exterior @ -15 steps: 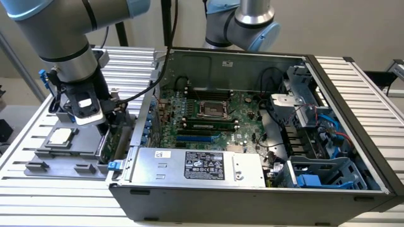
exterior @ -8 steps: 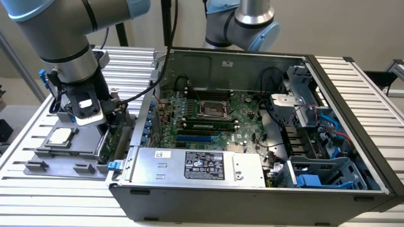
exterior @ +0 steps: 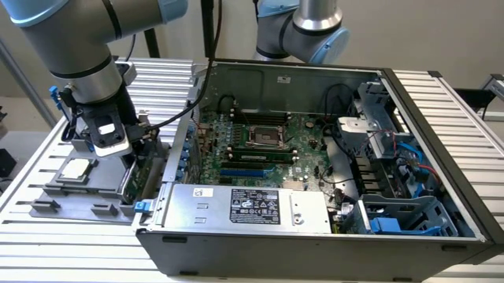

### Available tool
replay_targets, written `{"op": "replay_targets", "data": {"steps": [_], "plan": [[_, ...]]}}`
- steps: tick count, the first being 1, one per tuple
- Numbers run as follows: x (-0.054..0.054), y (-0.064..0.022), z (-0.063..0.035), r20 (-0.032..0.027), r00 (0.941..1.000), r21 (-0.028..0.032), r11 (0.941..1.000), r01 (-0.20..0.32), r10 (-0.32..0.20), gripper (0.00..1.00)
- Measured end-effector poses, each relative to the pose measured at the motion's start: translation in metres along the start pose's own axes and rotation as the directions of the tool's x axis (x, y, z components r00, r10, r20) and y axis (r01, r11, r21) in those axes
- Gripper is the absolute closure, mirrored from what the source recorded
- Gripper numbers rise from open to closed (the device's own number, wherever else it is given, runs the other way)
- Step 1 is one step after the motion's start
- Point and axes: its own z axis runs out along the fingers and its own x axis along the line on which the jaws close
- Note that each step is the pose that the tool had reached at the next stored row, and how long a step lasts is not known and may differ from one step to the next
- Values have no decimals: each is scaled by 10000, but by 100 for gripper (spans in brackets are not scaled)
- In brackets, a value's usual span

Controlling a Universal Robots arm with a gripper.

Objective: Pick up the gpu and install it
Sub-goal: 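Pick up the gpu and move the gpu toward the slot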

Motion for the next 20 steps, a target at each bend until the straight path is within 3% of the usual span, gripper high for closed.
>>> {"op": "replay_targets", "data": {"steps": [7, 14, 20], "plan": [[-8, 1, 1, -17, 9988, -26, 9988, 497, -497, 73], [-18, 2, 2, -40, 9916, -69, 9916, 1295, -1295, 73], [-20, 2, 0, -61, 9907, -73, 9907, 1356, -1356, 73]]}}
